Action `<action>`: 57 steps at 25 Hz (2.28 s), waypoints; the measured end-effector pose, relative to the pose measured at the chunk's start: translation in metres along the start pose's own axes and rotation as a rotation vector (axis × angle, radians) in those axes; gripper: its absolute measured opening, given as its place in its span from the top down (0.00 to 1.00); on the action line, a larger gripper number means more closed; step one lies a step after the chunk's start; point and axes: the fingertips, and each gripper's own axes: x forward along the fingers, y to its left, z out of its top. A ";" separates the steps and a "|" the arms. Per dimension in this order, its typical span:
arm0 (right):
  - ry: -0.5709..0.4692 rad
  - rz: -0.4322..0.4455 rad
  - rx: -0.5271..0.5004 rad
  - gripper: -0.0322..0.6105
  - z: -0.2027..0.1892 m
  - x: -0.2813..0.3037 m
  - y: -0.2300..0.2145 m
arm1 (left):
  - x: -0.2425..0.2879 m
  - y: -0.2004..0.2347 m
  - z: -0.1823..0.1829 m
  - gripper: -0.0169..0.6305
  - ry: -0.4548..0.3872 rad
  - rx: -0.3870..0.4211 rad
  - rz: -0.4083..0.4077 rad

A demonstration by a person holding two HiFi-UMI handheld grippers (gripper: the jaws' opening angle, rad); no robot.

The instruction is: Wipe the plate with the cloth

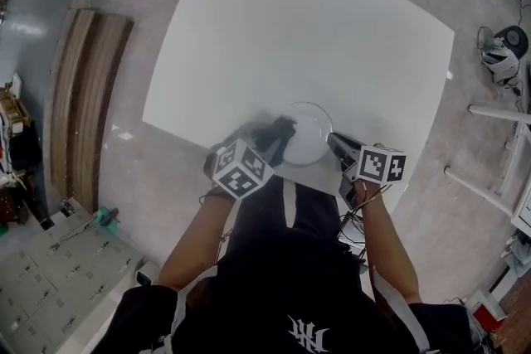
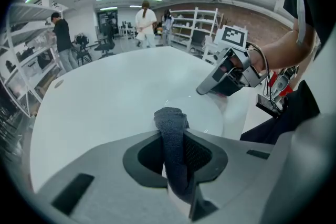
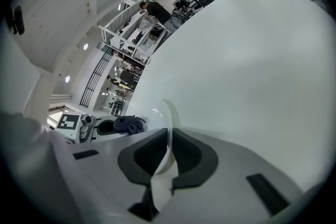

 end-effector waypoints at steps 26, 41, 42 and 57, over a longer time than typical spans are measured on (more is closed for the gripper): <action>-0.101 -0.013 -0.022 0.91 0.020 -0.036 0.000 | -0.031 -0.031 0.006 0.89 -0.033 0.005 -0.027; -0.552 0.388 -0.610 0.94 0.072 -0.197 0.173 | -0.146 -0.046 0.054 0.89 -0.356 -0.118 0.021; -0.569 0.399 -0.637 0.94 0.071 -0.202 0.180 | -0.148 -0.048 0.058 0.89 -0.369 -0.124 0.020; -0.652 0.475 -0.672 0.94 0.049 -0.226 0.194 | -0.167 -0.087 0.073 0.89 -0.453 -0.144 0.033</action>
